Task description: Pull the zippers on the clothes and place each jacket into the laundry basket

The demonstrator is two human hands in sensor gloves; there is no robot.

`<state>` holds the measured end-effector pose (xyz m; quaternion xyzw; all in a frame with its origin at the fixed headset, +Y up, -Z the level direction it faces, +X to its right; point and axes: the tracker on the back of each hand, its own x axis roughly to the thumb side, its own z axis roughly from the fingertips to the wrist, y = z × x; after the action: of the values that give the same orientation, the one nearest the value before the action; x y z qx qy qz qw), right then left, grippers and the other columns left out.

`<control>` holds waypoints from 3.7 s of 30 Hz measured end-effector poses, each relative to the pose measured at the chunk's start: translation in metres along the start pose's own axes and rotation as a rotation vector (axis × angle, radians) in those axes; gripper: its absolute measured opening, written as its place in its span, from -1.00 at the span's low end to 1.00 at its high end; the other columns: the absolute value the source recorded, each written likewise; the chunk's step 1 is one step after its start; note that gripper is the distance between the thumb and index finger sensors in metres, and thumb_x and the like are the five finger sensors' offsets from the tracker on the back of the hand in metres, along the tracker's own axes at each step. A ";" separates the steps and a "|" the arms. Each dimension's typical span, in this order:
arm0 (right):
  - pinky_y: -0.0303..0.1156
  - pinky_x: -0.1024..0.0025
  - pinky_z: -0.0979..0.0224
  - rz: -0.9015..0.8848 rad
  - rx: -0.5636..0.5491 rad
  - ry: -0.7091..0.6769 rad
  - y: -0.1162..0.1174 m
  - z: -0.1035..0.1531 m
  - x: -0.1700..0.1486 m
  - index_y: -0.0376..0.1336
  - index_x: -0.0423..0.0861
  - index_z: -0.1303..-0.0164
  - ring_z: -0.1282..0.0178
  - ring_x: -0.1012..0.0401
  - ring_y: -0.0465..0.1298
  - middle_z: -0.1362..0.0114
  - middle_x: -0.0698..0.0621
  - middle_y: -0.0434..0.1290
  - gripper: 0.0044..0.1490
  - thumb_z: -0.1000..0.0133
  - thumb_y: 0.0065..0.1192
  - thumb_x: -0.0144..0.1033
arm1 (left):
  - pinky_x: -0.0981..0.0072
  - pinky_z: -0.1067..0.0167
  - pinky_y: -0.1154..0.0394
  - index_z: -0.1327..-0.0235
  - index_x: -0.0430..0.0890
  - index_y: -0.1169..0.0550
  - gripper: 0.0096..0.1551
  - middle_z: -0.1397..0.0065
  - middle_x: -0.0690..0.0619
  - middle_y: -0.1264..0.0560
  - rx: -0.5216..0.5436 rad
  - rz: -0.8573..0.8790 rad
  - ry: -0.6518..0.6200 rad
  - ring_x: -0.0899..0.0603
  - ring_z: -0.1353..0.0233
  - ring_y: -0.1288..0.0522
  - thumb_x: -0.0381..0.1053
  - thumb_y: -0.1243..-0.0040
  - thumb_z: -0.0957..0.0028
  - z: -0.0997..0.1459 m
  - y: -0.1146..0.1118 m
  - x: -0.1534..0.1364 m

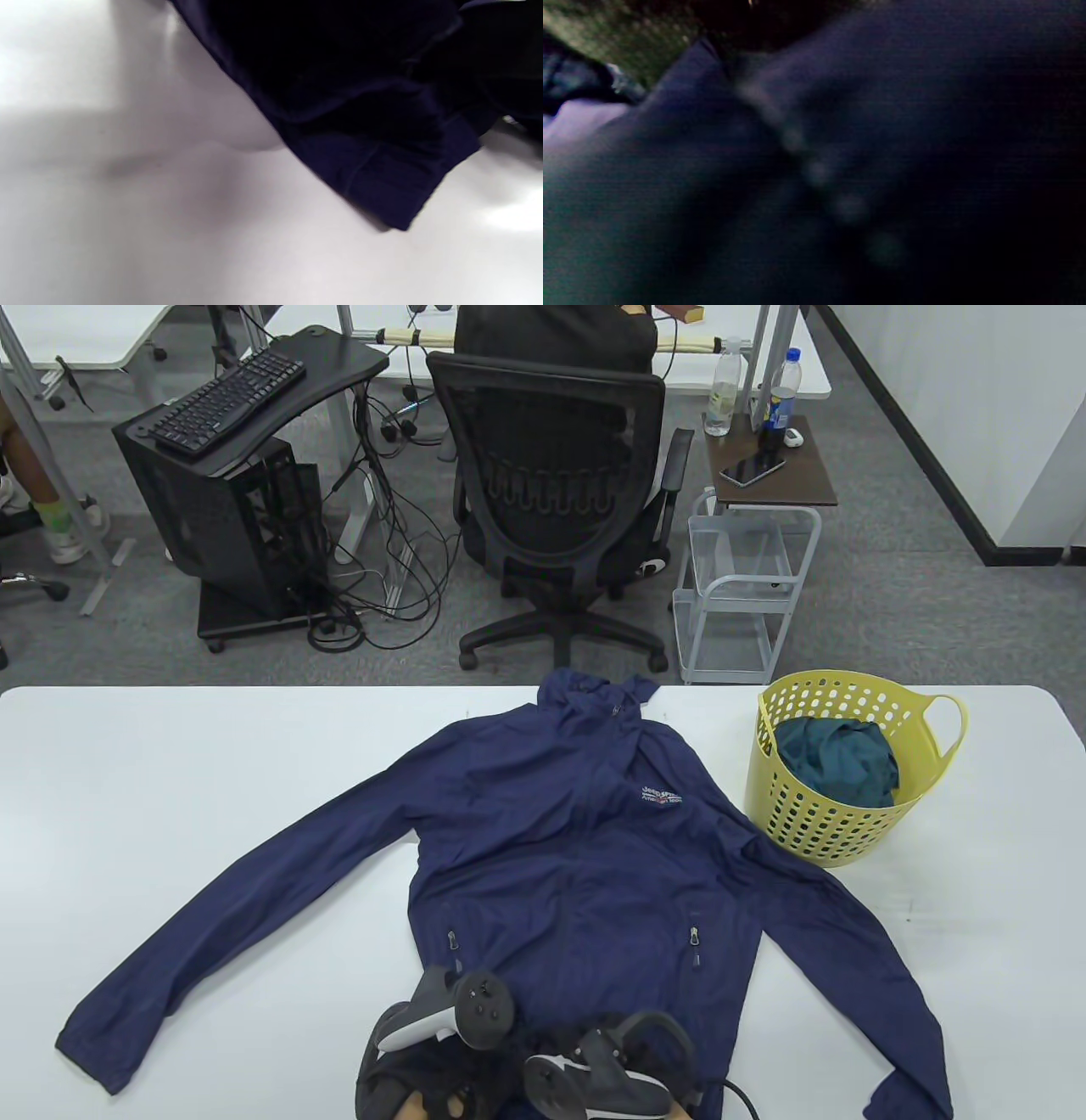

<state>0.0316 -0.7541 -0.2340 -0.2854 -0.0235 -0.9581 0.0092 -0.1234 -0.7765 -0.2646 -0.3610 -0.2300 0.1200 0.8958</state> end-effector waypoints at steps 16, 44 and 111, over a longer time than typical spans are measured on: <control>0.42 0.01 -0.43 -0.054 -0.089 0.304 -0.035 0.017 -0.068 0.41 0.25 -0.19 -0.09 0.22 0.72 -0.28 0.19 0.63 -0.42 0.05 0.56 -0.27 | -0.25 -0.39 -0.28 -0.18 0.32 -0.60 -0.48 -0.48 0.25 -0.57 0.544 -0.189 0.346 -0.16 -0.54 -0.44 0.15 -0.26 0.12 0.042 0.036 0.004; 0.38 -0.04 -0.47 -0.588 0.065 0.342 -0.041 0.071 -0.201 0.39 0.19 -0.33 -0.46 0.00 0.53 -0.54 0.12 0.49 -0.34 0.03 0.55 -0.14 | -0.37 -0.43 -0.19 -0.29 0.29 -0.54 -0.40 -0.59 0.19 -0.47 0.498 0.232 0.097 -0.23 -0.64 -0.28 0.17 -0.31 0.11 0.124 0.066 -0.093; -0.07 -0.44 -0.51 -0.201 0.326 0.394 0.040 0.008 -0.119 -0.25 0.15 -0.59 -0.64 -0.38 -0.21 -0.75 -0.01 -0.30 0.09 0.03 0.11 0.28 | -0.32 -0.46 -0.08 -0.47 0.45 -0.14 -0.23 -0.75 0.12 0.02 0.032 -0.018 0.690 -0.28 -0.69 -0.04 0.46 0.12 0.10 0.020 0.060 -0.096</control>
<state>0.1372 -0.7934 -0.2909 -0.0844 -0.2032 -0.9748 -0.0356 -0.2195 -0.7582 -0.3256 -0.3643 0.0854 -0.0135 0.9272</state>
